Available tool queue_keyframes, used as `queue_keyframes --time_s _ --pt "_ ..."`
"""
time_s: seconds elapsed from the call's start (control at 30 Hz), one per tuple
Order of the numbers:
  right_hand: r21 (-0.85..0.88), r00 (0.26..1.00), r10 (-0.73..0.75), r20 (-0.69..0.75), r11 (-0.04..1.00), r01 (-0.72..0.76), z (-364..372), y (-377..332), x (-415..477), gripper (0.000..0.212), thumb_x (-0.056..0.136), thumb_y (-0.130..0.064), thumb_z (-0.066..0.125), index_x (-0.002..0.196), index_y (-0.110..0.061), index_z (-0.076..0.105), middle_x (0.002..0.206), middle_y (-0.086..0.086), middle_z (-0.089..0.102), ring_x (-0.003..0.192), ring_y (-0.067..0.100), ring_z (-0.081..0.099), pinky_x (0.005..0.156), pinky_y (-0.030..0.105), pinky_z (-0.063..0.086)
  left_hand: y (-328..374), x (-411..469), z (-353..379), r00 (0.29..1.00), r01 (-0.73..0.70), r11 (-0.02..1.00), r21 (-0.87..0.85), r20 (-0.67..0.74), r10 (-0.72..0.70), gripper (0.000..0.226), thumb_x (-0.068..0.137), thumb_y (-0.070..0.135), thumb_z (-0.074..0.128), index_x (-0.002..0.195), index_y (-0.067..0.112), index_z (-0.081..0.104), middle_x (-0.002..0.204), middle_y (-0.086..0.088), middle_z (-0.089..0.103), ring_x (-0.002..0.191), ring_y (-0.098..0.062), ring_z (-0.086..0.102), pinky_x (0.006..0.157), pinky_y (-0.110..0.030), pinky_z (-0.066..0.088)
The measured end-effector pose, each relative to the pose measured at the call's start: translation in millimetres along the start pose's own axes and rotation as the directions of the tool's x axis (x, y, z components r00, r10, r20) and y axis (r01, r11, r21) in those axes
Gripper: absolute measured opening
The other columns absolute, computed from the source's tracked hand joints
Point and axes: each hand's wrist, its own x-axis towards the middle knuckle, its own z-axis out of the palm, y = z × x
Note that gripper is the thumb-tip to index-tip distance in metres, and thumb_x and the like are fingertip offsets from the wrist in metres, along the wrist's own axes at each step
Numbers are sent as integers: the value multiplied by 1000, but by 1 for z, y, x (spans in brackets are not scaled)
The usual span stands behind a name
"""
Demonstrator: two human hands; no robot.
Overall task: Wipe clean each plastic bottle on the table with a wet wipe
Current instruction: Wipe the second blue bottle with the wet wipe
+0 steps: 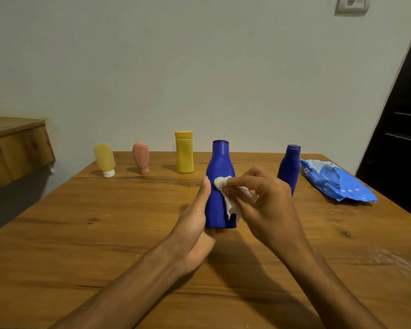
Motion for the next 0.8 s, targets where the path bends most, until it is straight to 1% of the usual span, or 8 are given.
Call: queue_keyframes --time_s 0.1,0.27,0.43,0.5,0.57,0.67,0.73,0.8 --pt "31 1000 3 16 1000 -3 -1 3 2 21 78 -24 71 99 -19 71 88 -8 63 80 3 59 62 12 44 1 2 -2 999 -36 993 111 -7 37 56 91 56 45 131 20 57 120 -11 70 114 -25 65 99 -43 50" --pt "127 990 29 -140 992 -11 -5 9 4 20 81 -27 67 100 -23 70 95 -9 64 87 0 59 68 11 46 -5 0 -2 989 -139 942 306 82 119 51 88 63 38 127 34 56 106 -7 73 84 -21 70 78 -37 56" --pt "96 961 24 -277 995 3 -8 16 6 22 85 -25 65 105 -20 69 98 -7 64 89 1 58 71 14 47 -12 -3 -1 984 -163 897 412 138 115 59 86 68 34 136 40 47 111 -2 70 91 -18 70 80 -31 57" --pt "85 962 14 -274 996 10 -10 15 6 23 85 -24 63 108 -21 68 99 -8 61 91 1 56 71 13 47 -12 -5 0 985 -154 890 430 141 103 59 84 69 34 135 42 46 111 -2 69 91 -17 70 81 -31 56" --pt "86 981 -23 -193 996 40 -10 13 6 23 86 -24 62 108 -23 68 98 -9 58 91 1 55 70 12 46 -11 -4 1 987 -147 889 434 128 101 56 85 70 34 132 44 48 109 -1 70 88 -18 69 82 -32 56" --pt "37 993 -94 -64 995 97 -6 9 2 23 86 -26 64 108 -26 68 97 -8 58 88 5 57 74 25 48 -8 -4 3 992 -107 933 345 96 78 56 85 66 39 131 37 53 107 -6 71 83 -20 67 83 -37 55" --pt "24 992 -87 -95 996 90 -4 8 2 25 85 -30 62 109 -25 68 97 -7 59 86 8 57 73 35 50 -8 -4 3 996 -66 955 290 73 46 57 85 64 42 128 31 56 105 -8 72 83 -22 67 85 -41 54" --pt "42 988 -79 -130 995 86 -5 7 1 28 85 -34 57 108 -23 68 96 -7 60 85 8 58 70 36 51 -7 -5 4 998 -31 967 254 59 16 55 85 63 43 124 27 58 103 -8 73 84 -23 68 90 -45 52"
